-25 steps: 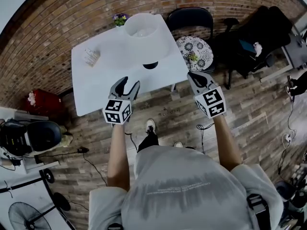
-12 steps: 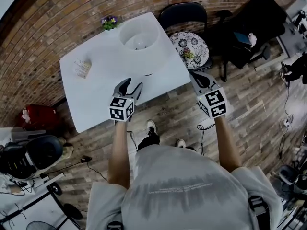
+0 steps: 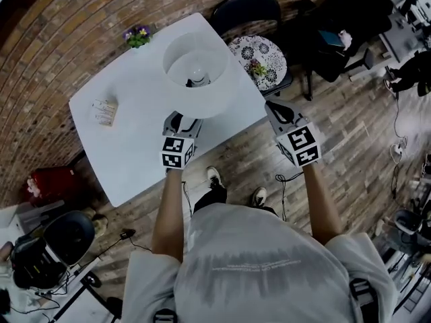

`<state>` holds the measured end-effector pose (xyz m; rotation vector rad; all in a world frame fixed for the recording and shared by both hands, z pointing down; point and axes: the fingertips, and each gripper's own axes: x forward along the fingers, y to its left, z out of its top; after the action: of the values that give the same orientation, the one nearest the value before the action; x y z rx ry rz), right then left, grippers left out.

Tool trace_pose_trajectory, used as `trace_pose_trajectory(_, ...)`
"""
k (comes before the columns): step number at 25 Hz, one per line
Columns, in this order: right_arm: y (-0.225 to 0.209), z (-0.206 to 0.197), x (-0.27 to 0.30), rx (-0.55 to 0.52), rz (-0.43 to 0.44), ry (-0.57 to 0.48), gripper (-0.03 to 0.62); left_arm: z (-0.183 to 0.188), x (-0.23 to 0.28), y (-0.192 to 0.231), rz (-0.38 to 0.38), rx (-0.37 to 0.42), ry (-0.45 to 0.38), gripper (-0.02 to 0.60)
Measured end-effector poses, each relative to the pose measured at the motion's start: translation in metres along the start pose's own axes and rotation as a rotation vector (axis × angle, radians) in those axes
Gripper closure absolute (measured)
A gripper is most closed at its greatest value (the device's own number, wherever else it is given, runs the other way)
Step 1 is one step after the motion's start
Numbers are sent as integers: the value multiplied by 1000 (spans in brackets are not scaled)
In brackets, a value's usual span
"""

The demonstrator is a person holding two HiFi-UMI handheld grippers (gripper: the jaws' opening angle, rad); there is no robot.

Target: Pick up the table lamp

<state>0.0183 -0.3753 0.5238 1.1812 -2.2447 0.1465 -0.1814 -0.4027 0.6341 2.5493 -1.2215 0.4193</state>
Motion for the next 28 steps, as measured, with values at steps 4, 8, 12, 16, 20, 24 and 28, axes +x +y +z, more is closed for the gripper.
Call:
trace_pose_trajectory(4, 3, 1, 6, -1, -16, 24, 591, 3, 19, 8, -31, 21, -27, 356)
trace_pose_trajectory(8, 4, -2, 5, 27, -37, 35, 591, 3, 35, 8, -68, 41, -31, 356)
trace_pose_trajectory(12, 8, -2, 6, 50, -44, 30, 591, 12, 46, 8, -96, 55, -63, 357)
trace_pose_trajectory(16, 5, -6, 4, 72, -90, 34, 591, 23, 57, 4, -128, 78, -94, 350)
trace_pose_trajectory(20, 2, -12, 0, 86, -106, 47, 591, 29, 66, 0, -154, 88, -115, 348)
trace_pose_trajectory(24, -3, -14, -3, 110, -124, 40, 591, 32, 70, 0, -157, 109, -140, 350)
trace_pose_trajectory(28, -4, -15, -4, 125, -125, 42, 592, 33, 72, 1, -165, 121, -154, 361)
